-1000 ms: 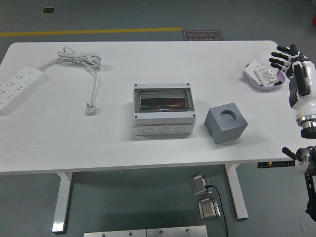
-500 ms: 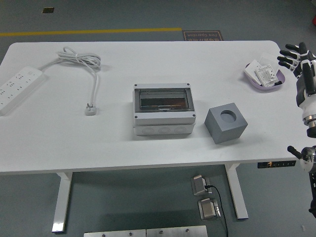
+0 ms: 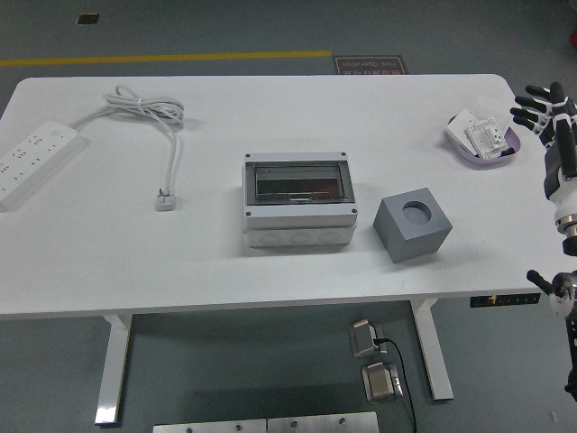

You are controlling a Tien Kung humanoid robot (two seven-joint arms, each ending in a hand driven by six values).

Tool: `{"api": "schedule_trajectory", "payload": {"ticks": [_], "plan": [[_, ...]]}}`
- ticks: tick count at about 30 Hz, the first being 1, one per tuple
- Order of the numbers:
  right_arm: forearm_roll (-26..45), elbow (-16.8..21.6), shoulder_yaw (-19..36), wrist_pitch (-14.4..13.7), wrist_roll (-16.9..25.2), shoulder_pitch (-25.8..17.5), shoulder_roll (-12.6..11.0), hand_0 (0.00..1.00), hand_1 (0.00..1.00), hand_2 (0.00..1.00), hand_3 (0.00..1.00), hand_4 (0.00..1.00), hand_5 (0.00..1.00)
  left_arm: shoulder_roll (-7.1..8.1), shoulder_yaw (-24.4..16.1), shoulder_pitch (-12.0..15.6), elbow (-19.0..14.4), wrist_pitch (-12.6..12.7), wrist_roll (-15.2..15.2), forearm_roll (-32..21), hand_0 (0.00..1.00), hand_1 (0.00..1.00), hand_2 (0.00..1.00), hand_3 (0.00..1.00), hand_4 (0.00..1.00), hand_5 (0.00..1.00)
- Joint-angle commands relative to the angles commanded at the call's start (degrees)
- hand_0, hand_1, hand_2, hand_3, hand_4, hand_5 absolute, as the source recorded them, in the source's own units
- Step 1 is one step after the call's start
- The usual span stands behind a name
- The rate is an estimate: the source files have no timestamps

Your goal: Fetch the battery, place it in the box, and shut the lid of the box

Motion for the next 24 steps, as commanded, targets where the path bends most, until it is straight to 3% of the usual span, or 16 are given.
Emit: {"api": "schedule_trajectory", "payload": {"ticks": [4,5,6,11,12,17,18,23,24], "plan": [[-0.15,-0.06,0.09,0.02,-0.02,0.02,0.10,0.707,0.628,0.649,0.656,0.813,0.828,0.01,-4.79,-0.10,0.00,-0.85,-1.23,5.44,0.595,0.600,0.582,0.615,0.729,0.083],[-0.18,-0.07,0.11,0.02,-0.02,0.01,0.11,0.707,0.628,0.649,0.656,0.813,0.828,0.03,-5.98,-0.12,0.00,-1.38,-1.43,6.79,0.595,0.600,0.582,0.615,0.729,0.083],[-0.21,-0.08,0.13,0.02,-0.03,0.00,0.11,0.707,0.629,0.649,0.657,0.813,0.828,0.06,-6.98,-0.12,0.00,-2.01,-1.56,7.92,0.584,0.615,0.612,0.651,0.820,0.002],[-0.34,-0.14,0.30,0.03,-0.02,-0.11,0.17,0.707,0.629,0.649,0.657,0.813,0.828,0.18,-12.51,-0.15,0.00,-5.79,-1.06,14.45,0.584,0.615,0.612,0.651,0.820,0.002],[-0.38,-0.14,0.33,0.04,-0.01,-0.13,0.19,0.706,0.628,0.649,0.655,0.812,0.827,0.19,-13.73,-0.14,0.00,-6.53,-0.73,15.92,0.664,0.732,0.768,0.814,0.944,0.002],[-0.50,-0.17,0.50,0.09,0.07,-0.31,0.28,0.706,0.628,0.649,0.655,0.812,0.827,0.25,-19.63,-0.10,0.00,-10.38,1.01,22.86,0.664,0.732,0.768,0.814,0.944,0.002],[-0.49,-0.19,0.57,0.10,0.10,-0.36,0.30,0.706,0.628,0.649,0.656,0.812,0.826,0.27,-20.69,-0.10,0.00,-11.09,1.28,24.07,0.742,0.873,0.953,0.979,0.998,0.084],[-0.60,-0.19,0.95,0.09,0.15,-0.49,0.39,0.706,0.628,0.649,0.656,0.812,0.826,0.35,-26.24,-0.23,0.00,-13.59,2.60,30.04,0.742,0.873,0.953,0.979,0.998,0.084],[-0.65,-0.16,0.98,0.10,0.15,-0.44,0.40,0.705,0.627,0.649,0.656,0.812,0.826,0.35,-26.95,-0.24,0.00,-13.92,2.78,30.39,0.949,0.998,0.998,0.998,0.998,0.388]]}}
